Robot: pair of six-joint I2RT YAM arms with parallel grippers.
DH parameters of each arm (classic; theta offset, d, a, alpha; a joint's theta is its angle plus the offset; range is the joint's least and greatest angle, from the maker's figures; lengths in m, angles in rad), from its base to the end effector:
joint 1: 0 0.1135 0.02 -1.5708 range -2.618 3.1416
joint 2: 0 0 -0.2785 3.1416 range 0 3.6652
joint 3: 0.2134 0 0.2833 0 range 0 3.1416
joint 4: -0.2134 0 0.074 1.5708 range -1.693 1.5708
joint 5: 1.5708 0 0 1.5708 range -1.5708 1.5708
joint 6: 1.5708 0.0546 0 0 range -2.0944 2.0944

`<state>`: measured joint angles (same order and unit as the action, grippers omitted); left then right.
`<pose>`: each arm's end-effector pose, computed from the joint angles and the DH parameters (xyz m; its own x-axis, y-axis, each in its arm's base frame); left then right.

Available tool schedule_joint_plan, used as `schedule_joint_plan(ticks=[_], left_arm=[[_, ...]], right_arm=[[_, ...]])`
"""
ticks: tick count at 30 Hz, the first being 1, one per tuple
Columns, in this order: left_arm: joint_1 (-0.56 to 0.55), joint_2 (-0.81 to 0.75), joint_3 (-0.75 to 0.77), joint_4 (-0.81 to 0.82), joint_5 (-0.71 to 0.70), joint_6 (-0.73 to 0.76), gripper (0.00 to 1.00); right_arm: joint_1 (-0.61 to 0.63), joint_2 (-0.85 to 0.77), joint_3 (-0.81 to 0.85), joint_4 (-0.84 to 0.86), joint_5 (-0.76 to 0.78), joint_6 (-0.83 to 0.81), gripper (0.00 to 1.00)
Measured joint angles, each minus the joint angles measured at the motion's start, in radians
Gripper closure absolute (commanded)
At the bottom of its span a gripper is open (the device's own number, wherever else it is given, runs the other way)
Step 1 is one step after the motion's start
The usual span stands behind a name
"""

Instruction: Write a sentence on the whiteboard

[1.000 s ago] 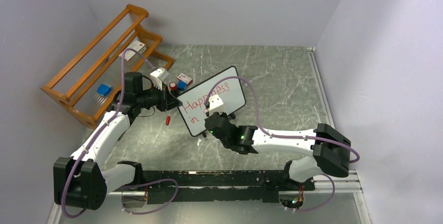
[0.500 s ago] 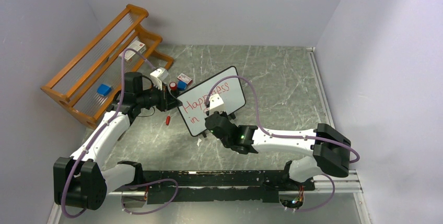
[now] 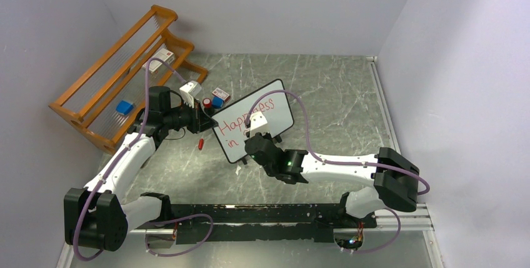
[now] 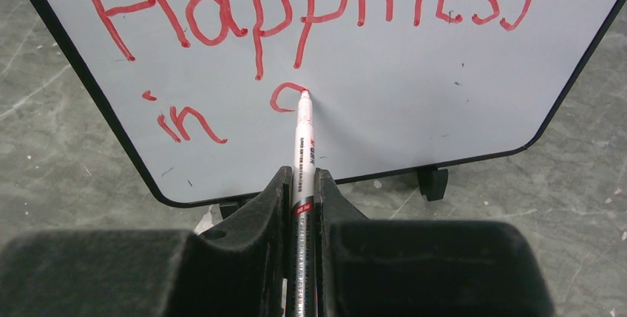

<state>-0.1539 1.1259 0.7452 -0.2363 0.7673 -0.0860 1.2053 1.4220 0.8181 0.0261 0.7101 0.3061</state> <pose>0.2629 -0.0791 0.2522 -0.6272 0.0347 -0.7781 0.6183 0.6298 -0.4702 0.1538 0.3023 0.2181 -0.3407 -0.2510 -0.9060 -0.4303 0.8985 -0.0871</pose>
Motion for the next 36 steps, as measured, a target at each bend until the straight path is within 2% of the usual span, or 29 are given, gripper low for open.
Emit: schedule_joint_plan(ticks=[17,36], left_arm=[[0.000,0.000,0.000,0.000,-0.001,0.000,0.95],[0.000,0.000,0.000,0.001,-0.001,0.000,0.95]], right_arm=[[0.000,0.011,0.016,0.004,0.000,0.001,1.00],[0.000,0.011,-0.002,-0.064,-0.037,0.050,1.00]])
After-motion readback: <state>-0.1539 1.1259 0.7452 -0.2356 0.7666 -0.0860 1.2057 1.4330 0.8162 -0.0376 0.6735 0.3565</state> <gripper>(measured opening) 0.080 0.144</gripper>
